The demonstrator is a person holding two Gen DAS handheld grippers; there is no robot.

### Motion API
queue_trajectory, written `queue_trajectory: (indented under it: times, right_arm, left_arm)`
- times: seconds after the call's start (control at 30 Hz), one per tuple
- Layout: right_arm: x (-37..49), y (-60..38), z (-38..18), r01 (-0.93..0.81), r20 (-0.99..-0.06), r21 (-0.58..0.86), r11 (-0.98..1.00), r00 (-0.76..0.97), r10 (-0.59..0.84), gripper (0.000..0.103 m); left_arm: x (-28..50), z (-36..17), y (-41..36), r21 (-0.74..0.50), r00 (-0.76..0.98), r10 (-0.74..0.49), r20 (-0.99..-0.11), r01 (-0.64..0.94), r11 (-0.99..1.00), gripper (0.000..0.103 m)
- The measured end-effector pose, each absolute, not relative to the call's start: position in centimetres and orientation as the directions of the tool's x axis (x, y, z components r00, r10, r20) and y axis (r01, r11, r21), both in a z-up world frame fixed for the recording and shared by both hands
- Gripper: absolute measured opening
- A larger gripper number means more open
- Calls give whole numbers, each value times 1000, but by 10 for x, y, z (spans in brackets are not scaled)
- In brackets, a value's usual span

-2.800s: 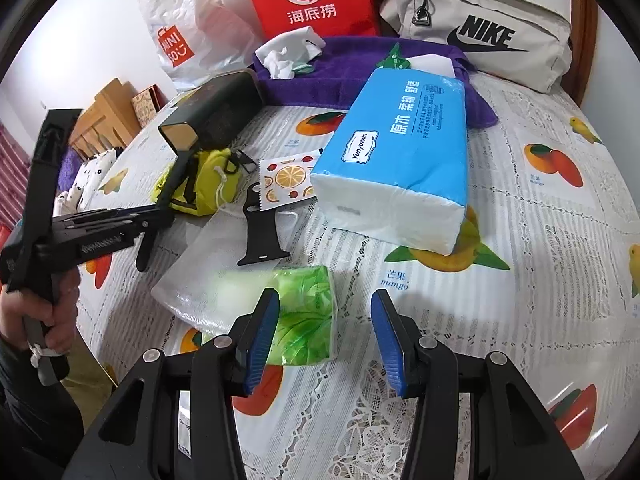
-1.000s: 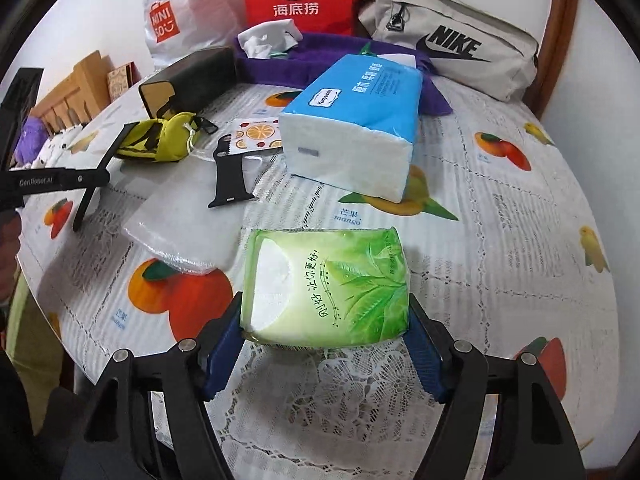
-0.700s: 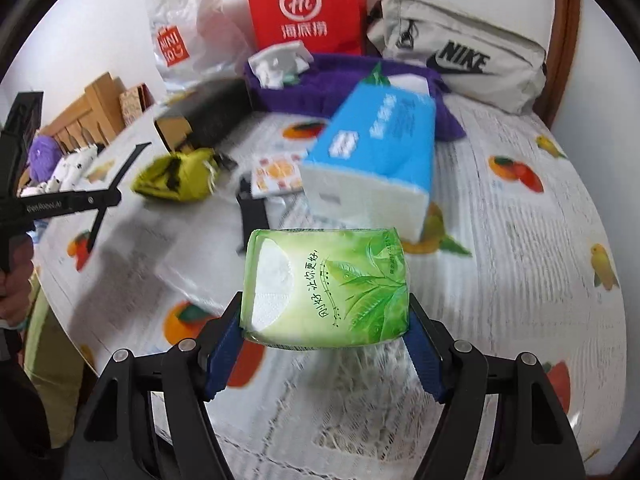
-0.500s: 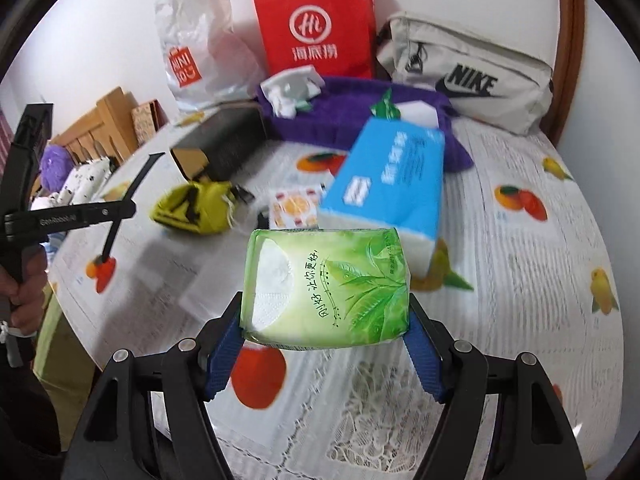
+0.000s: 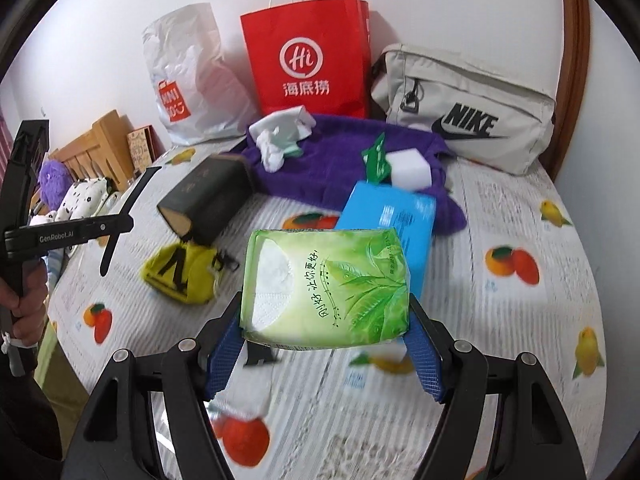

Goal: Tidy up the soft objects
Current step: 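Carry the strap in the left tool and tissue packet in the right tool to the towel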

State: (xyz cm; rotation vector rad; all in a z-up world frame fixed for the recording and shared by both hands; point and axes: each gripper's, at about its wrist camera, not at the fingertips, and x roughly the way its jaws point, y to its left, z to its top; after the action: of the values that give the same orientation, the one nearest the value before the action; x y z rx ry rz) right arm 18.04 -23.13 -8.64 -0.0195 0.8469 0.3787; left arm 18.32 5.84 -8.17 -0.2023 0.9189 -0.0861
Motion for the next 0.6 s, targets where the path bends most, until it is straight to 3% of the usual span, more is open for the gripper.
queue_trajectory:
  times: [0.6]
  right_arm:
    - [305, -229, -60, -325, -699, 114, 939, 646, 308, 73]
  left_arm:
    - [277, -56, 55, -196, 618, -163, -769, 15, 981, 19]
